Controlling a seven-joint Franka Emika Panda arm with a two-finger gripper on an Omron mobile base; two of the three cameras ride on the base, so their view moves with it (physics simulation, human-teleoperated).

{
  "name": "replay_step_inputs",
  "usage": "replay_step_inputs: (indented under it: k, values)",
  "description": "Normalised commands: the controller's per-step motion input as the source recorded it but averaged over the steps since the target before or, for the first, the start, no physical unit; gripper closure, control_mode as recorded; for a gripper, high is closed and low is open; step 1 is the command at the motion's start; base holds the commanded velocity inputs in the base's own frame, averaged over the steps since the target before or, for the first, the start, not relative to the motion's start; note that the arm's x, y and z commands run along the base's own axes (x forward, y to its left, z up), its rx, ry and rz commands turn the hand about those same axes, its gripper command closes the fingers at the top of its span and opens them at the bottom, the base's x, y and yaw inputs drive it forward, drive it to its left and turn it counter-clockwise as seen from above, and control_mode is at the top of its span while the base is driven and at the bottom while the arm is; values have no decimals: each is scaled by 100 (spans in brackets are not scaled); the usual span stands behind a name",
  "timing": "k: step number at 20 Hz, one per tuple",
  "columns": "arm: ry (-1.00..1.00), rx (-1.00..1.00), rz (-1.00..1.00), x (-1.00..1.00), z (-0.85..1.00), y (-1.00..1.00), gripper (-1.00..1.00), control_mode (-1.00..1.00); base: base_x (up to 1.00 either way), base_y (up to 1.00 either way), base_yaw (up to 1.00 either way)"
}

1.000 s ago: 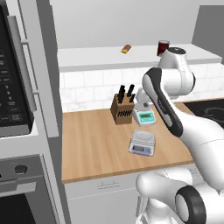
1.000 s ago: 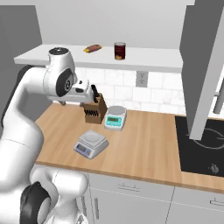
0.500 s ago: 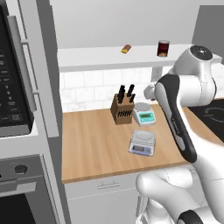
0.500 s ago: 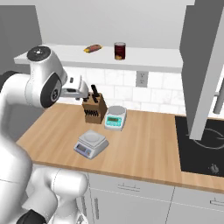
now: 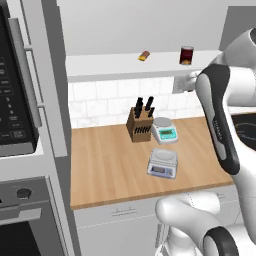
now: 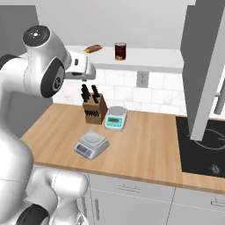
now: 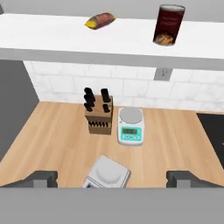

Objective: Pick the canned food and place it on the digital scale for weighing, and close the cabinet.

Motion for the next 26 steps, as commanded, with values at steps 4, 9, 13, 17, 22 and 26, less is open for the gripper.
replay_step_inputs:
  k: [4,9,13,17,22,26]
  values:
    - [-16,0,-4,13,15,-42,-100,-100,0,0,0]
    - [-17,0,-1,29,5,-37,-100,-100,0,0,0]
    - [0,0,-2,27,3,-26,-100,-100,0,0,0]
    - [0,0,-4,31,0,-21,-100,-100,0,0,0]
    - [0,0,-5,47,0,-18,-100,-100,0,0,0]
    - [-3,0,-4,27,12,-19,-100,-100,0,0,0]
